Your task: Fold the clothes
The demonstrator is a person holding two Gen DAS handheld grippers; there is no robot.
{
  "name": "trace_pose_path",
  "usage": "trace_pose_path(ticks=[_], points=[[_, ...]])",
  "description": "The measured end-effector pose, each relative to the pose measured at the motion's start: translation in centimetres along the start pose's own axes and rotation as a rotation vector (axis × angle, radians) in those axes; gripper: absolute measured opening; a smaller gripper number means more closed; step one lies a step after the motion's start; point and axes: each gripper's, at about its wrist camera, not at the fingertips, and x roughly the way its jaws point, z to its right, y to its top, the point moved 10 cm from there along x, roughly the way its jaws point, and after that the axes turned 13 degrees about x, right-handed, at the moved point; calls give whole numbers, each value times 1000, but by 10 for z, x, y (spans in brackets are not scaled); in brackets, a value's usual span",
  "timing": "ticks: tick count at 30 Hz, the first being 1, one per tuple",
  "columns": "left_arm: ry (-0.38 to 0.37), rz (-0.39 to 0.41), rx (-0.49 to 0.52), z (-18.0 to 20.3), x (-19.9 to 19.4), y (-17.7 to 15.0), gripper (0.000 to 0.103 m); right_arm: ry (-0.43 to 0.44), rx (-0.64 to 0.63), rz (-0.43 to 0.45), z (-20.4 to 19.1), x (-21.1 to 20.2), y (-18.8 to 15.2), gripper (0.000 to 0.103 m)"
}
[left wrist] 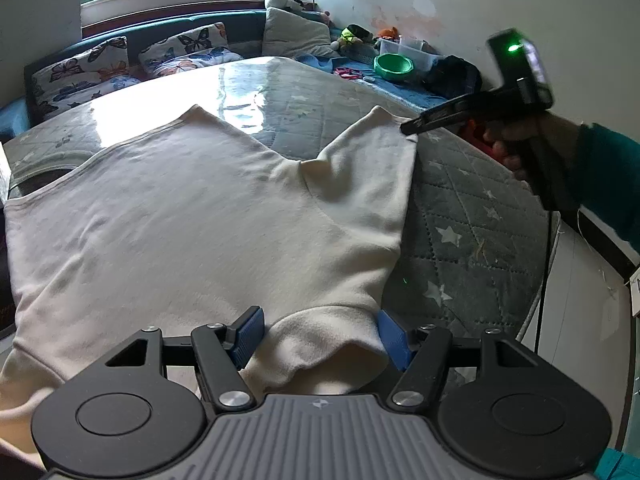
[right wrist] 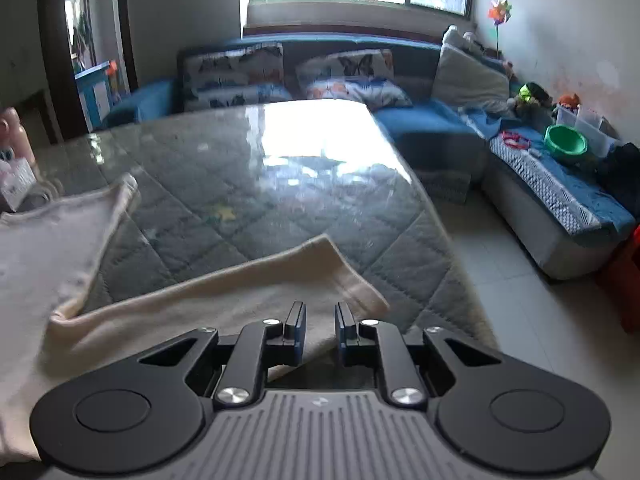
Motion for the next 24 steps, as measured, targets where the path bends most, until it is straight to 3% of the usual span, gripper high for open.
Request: trace_pose_path(ticks=[3,7,12,15,19,21,24], points=[[-5,4,-15,-1,-5,-3,67,-18,-2,-14,-2,14,0,18],[-2,26,-37,-8,-24,-10,68,-77,-37,26,-2,2,2,20],[89,74,-87,-41,-59,-17,71,34,-161,49,-50,-30,-6,23],[195,98,-134,-77,-84,-23,72,139,-225,22,-92,-45,-19,26],[419,87,-190,-143,-111,-33,72,265,-320,7,-150,-68,-41,39],[521,68,-208,-172,-118,-39,72,333,-365,1,-178,-81,-51,39],[582,3,-245,-208,-114,-54,72,418,-419,-19,-210,-97,-69,39]])
